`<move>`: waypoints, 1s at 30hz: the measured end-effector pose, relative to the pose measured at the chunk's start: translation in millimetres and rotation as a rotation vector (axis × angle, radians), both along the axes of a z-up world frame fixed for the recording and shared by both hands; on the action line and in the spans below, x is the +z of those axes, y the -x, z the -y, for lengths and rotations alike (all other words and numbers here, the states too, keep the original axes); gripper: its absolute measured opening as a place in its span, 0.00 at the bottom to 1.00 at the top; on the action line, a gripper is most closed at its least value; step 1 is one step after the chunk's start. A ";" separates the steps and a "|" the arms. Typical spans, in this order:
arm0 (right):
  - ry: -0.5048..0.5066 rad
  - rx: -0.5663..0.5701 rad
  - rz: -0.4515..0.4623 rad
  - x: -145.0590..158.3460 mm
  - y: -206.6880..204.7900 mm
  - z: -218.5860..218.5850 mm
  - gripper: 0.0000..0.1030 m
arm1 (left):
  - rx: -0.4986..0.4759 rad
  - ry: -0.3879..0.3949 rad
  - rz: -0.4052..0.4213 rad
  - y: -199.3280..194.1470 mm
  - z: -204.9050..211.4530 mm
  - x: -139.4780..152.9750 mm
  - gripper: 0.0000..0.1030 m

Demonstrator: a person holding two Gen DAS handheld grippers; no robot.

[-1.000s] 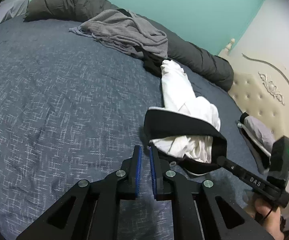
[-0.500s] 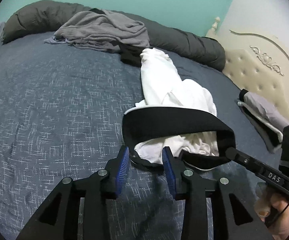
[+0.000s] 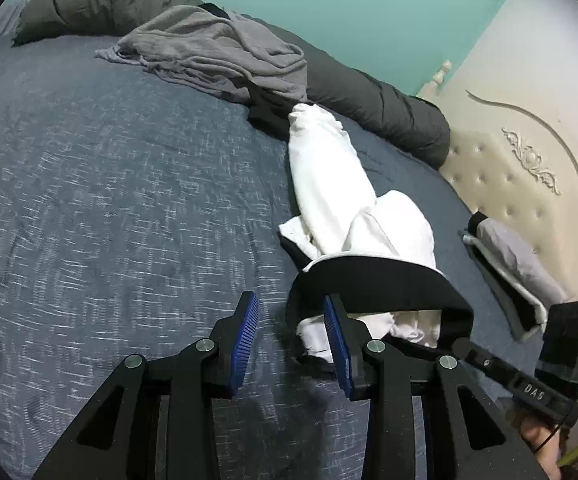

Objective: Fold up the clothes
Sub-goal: 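Grasp the black-trimmed hem with the left gripper beside the right gripper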

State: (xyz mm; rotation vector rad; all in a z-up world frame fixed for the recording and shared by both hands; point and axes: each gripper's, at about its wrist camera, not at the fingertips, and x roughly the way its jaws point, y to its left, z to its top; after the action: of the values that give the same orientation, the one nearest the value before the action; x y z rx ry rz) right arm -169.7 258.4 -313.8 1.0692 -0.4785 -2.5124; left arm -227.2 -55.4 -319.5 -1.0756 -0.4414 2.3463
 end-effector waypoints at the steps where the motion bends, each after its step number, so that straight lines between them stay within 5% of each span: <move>1: -0.001 0.004 -0.002 0.3 -0.4 0.6 0.05 | -0.010 -0.015 0.007 0.9 -1.3 -1.2 0.36; 3: -0.004 0.009 -0.004 0.8 -1.0 1.1 0.05 | -0.029 -0.037 0.014 1.8 -2.7 -2.1 0.35; 8: -0.004 -0.006 0.004 -0.4 1.0 -4.1 0.05 | -0.072 -0.099 0.042 2.8 -2.3 -3.4 0.00; 16: -0.027 -0.006 0.013 1.1 2.1 -2.6 0.05 | -0.063 -0.081 0.090 5.1 3.1 -7.2 0.00; 23: -0.018 -0.005 0.018 -1.3 4.1 -3.7 0.05 | -0.019 -0.076 0.043 3.2 9.6 3.7 0.00; 26: -0.015 -0.003 0.020 -2.0 4.7 -3.1 0.05 | -0.056 -0.066 0.004 1.8 0.7 11.6 0.14; 27: -0.015 -0.003 0.020 -2.3 4.8 -3.0 0.05 | -0.059 -0.064 0.006 2.5 -1.3 10.7 0.34; 28: -0.015 -0.002 0.020 -2.4 4.7 -3.1 0.05 | -0.058 -0.072 0.014 3.9 -2.1 8.2 0.42; 30: -0.015 0.001 0.019 -2.3 4.7 -3.3 0.05 | -0.048 -0.104 0.041 8.1 -0.8 1.9 0.42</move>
State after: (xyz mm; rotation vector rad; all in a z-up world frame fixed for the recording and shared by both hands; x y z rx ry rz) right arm -174.4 261.7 -316.1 1.0999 -0.4656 -2.5111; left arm -235.3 -54.6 -317.7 -1.0754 -0.5415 2.2371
